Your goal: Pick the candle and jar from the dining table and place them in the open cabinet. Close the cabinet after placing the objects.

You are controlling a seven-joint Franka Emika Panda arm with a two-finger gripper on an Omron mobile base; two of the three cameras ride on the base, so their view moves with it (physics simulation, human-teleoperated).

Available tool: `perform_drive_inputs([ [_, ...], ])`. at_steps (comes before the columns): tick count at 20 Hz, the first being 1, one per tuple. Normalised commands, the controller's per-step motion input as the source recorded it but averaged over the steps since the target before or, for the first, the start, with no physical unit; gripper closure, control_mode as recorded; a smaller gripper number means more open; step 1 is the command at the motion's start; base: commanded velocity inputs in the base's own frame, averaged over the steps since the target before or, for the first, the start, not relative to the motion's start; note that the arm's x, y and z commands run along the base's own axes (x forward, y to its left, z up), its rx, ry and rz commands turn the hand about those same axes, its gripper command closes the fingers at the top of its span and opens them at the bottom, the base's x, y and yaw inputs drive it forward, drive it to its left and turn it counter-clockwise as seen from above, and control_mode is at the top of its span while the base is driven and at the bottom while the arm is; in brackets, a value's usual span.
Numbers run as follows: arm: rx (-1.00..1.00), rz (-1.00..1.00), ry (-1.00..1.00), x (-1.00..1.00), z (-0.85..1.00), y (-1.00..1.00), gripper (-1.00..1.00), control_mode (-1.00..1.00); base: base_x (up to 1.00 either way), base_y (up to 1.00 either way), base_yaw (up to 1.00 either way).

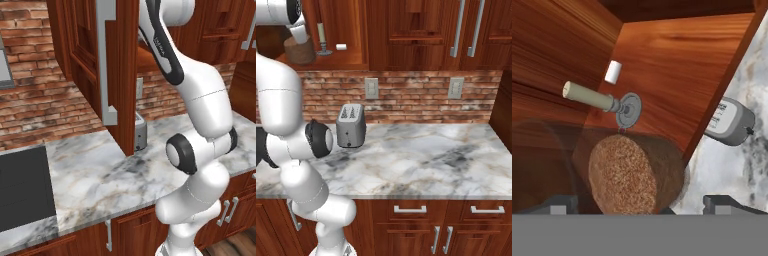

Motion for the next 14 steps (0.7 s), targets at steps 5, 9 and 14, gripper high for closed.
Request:
perform_drive_inputs([
  [5,0.03,-0.02,-0.01,0.16,0.11,0.0,-1.0,-1.0,0.0,0.0,0.0],
  [9,0.05,-0.04,-0.04,0.19,0.17,0.0,-1.0,-1.0,0.0,0.0,0.0],
  [14,0.07,-0.08,-0.11,0.34,0.21,0.0,-1.0,-1.0,0.0,0.0,0.0],
])
